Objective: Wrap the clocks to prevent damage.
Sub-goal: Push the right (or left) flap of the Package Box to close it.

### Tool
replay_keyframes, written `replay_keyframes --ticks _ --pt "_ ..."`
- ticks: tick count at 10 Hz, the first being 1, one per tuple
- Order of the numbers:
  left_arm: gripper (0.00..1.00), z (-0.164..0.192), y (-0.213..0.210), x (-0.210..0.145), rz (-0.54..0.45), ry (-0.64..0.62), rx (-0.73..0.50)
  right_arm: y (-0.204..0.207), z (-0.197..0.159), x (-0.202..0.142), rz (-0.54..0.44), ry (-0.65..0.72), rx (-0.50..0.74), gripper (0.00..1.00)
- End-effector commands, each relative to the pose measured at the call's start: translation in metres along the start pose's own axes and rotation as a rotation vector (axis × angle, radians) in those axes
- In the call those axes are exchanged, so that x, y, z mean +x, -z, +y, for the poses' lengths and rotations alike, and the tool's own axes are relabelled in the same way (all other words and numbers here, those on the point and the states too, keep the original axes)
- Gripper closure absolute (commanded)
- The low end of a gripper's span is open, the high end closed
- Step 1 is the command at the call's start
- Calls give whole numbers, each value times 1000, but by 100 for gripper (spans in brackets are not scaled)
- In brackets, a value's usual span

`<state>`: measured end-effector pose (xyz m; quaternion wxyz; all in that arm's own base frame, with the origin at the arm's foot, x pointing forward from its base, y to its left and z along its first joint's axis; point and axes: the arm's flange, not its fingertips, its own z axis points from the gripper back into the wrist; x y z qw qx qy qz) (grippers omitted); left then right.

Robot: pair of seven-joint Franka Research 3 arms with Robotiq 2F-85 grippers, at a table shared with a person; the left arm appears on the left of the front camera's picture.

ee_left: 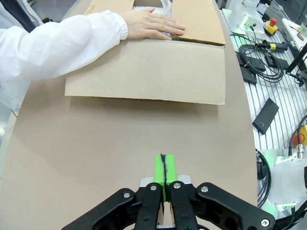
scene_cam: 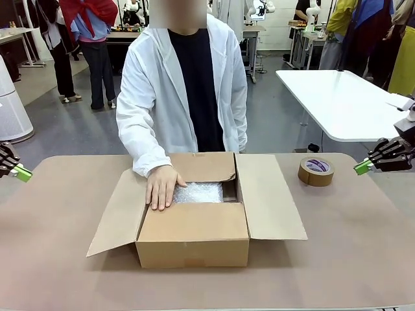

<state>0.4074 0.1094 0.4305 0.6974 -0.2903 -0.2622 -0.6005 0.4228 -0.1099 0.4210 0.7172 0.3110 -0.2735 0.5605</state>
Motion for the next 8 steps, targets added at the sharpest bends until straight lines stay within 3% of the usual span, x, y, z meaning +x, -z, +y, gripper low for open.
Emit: replay_keyframes --ticks 1,2,4,8 --pt "99 0 -1 1 -8 5 2 1 0 -1 2 -5 11 99" --pt "99 0 -1 1 -8 5 2 0 0 0 0 0 0 99" --pt "99 0 -1 1 -8 5 2 20 -11 -15 -128 -43 49 99" --pt "99 0 -1 1 -8 5 2 87 -27 -32 -113 -49 35 99"
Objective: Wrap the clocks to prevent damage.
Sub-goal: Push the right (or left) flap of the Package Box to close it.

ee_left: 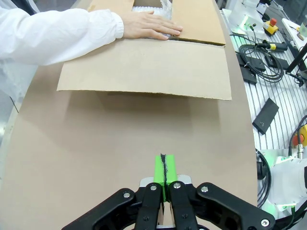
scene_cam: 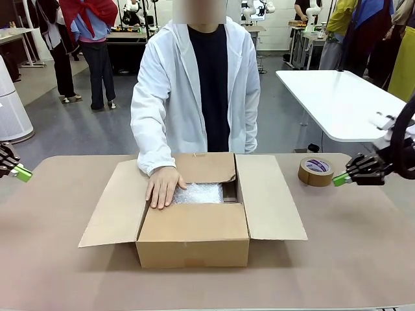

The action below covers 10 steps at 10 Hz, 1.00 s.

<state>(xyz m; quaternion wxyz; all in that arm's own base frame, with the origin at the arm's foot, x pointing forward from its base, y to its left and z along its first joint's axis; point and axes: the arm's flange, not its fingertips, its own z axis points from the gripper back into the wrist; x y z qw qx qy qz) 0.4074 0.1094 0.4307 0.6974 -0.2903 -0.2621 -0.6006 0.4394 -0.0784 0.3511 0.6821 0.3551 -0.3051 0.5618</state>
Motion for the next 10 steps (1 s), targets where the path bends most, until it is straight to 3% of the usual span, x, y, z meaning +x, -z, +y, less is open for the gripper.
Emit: replay_keyframes --ticks 1,7,10 --pt "99 0 -1 0 -9 5 2 29 -12 -8 9 5 -2 99" --pt "99 0 -1 0 -9 5 2 91 -20 -1 62 39 129 99" --pt "99 0 -1 0 -9 5 2 104 -19 2 35 54 195 99"
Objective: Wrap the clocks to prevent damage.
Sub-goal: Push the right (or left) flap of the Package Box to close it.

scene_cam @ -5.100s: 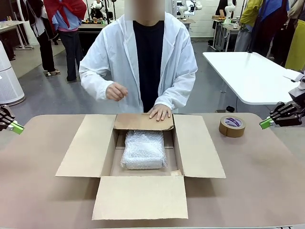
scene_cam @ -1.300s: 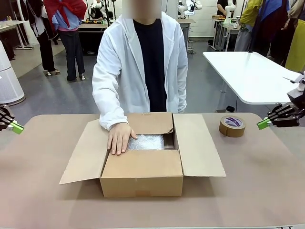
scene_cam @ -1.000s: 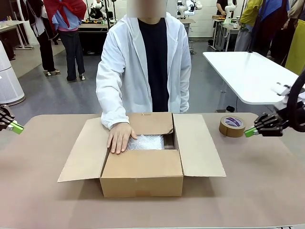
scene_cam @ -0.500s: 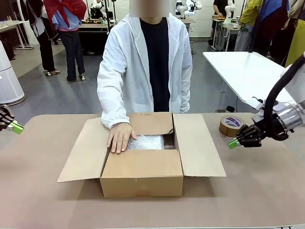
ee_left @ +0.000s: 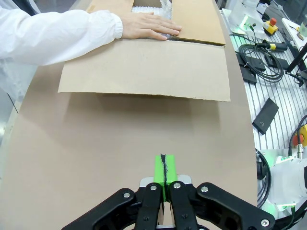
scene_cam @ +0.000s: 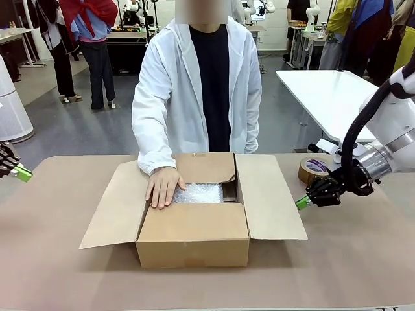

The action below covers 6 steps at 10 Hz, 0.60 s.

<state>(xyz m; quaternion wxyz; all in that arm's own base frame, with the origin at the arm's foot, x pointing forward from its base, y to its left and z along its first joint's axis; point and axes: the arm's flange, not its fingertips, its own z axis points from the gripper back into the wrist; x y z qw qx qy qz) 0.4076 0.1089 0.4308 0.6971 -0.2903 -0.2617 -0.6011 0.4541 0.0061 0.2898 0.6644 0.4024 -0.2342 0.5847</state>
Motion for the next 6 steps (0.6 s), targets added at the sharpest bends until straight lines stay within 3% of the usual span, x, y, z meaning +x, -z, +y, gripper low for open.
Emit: replay_keyframes --ticks 1,6 --pt "99 0 -1 0 -9 4 3 -3 -5 6 -43 27 41 99" --pt "99 0 -1 0 -9 4 3 11 20 40 -79 -17 124 99"
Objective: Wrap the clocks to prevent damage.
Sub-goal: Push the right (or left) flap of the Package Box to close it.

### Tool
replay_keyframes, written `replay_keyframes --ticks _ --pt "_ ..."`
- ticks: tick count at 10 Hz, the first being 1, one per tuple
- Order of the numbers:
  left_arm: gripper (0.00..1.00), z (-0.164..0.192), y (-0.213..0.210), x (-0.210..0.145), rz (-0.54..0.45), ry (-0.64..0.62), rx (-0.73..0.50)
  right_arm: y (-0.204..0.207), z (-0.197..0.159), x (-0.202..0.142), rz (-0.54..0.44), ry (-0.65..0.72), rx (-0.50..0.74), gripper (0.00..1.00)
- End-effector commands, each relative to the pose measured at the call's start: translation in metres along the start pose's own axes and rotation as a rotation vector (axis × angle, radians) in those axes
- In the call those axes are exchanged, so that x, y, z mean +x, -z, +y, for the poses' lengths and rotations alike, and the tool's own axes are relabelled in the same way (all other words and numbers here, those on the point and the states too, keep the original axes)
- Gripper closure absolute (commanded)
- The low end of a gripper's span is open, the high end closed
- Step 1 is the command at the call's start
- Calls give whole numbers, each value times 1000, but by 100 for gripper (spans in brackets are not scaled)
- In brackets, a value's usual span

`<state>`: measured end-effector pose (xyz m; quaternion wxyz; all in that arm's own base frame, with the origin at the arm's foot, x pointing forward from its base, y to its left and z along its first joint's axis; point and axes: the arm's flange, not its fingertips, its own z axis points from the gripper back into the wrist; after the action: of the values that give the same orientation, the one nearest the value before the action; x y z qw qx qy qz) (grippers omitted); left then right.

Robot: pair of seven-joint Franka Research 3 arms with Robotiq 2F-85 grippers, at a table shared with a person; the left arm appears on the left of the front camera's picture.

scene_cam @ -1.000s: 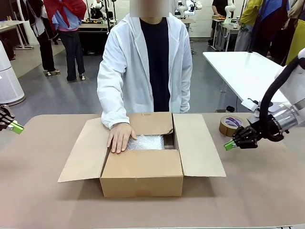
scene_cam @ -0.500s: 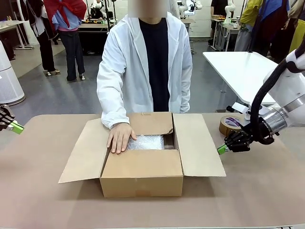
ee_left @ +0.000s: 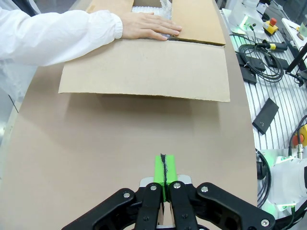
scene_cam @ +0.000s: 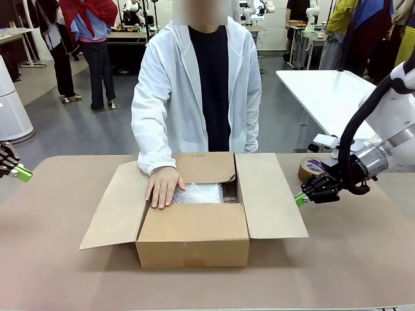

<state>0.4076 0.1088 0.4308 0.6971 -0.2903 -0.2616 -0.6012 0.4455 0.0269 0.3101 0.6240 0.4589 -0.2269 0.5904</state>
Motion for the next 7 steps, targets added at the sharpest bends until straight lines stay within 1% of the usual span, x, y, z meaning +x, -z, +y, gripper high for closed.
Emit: replay_keyframes --ticks 1,4,7 --pt "99 0 -1 0 -9 4 3 10 6 21 -17 -1 18 99" --pt "99 0 -1 0 -9 4 3 11 15 47 -29 -45 13 99" --pt "99 0 -1 0 -9 4 3 8 30 78 -51 -113 -26 99"
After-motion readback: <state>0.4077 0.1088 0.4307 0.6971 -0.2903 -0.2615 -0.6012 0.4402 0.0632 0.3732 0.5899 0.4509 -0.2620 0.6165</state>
